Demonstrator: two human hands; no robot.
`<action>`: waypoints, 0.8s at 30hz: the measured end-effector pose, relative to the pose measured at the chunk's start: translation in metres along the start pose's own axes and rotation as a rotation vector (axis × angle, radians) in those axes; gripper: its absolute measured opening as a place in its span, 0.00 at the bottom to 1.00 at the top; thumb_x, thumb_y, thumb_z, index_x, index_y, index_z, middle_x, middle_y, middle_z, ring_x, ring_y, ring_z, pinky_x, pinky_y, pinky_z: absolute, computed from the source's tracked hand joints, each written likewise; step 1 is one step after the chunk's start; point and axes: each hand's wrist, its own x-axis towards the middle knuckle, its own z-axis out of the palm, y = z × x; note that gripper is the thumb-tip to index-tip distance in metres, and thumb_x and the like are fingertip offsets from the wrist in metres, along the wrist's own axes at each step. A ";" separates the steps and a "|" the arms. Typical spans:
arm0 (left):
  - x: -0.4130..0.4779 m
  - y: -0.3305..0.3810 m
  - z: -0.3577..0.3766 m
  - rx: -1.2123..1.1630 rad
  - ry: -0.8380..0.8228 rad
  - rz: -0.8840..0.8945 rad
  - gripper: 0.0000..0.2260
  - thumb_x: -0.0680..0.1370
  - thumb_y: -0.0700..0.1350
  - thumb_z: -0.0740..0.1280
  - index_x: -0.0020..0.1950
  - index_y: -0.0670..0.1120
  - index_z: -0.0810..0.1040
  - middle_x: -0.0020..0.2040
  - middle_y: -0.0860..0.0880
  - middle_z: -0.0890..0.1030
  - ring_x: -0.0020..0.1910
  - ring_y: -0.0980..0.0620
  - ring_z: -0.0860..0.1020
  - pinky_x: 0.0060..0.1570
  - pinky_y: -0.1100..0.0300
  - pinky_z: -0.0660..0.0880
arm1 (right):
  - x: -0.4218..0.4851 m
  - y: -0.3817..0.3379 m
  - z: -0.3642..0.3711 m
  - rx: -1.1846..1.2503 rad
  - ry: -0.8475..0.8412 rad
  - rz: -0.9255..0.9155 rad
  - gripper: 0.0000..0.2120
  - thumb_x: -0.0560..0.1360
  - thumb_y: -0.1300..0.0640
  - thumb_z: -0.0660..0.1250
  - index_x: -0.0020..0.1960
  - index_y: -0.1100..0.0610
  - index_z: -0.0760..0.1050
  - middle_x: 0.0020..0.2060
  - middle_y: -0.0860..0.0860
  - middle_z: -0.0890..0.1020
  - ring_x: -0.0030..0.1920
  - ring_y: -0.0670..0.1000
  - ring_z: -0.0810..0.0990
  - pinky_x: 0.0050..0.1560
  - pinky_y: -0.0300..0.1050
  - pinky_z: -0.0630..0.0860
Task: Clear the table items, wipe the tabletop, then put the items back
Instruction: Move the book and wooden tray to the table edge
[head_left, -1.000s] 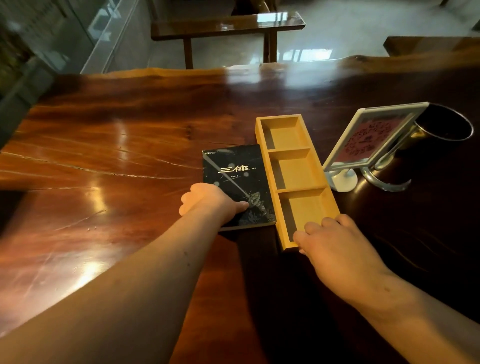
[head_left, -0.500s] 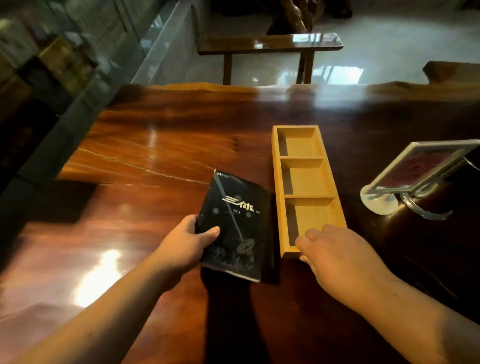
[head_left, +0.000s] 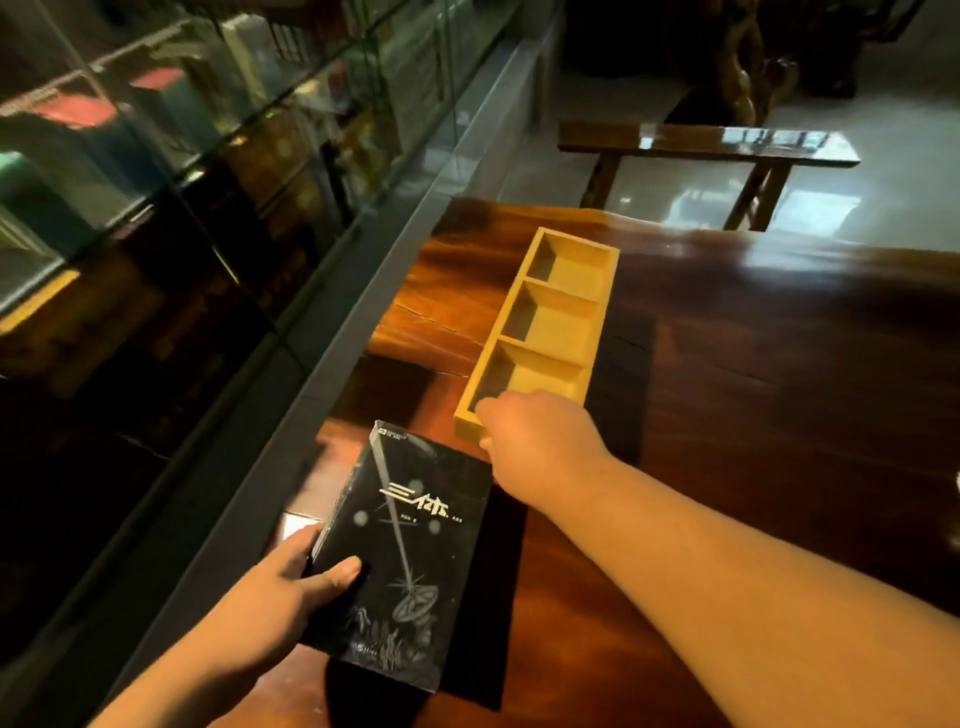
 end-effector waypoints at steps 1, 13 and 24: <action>0.000 -0.003 -0.014 -0.013 0.003 -0.012 0.20 0.74 0.46 0.74 0.65 0.50 0.78 0.56 0.44 0.87 0.54 0.40 0.85 0.58 0.36 0.78 | 0.014 -0.018 0.002 -0.014 -0.006 -0.015 0.05 0.79 0.56 0.66 0.55 0.53 0.75 0.49 0.52 0.80 0.49 0.59 0.80 0.42 0.52 0.75; 0.024 -0.045 -0.081 -0.036 0.022 -0.071 0.14 0.78 0.41 0.73 0.63 0.48 0.78 0.52 0.46 0.88 0.50 0.47 0.87 0.42 0.58 0.81 | 0.106 -0.129 0.054 -0.115 -0.097 -0.026 0.11 0.74 0.60 0.71 0.55 0.54 0.75 0.44 0.53 0.77 0.41 0.57 0.77 0.37 0.52 0.75; 0.044 -0.062 -0.082 0.471 0.226 0.014 0.14 0.73 0.63 0.74 0.54 0.61 0.76 0.44 0.68 0.84 0.41 0.68 0.81 0.42 0.63 0.74 | 0.112 -0.128 0.084 -0.084 -0.128 -0.052 0.10 0.74 0.63 0.70 0.53 0.54 0.76 0.41 0.52 0.76 0.42 0.56 0.76 0.39 0.52 0.76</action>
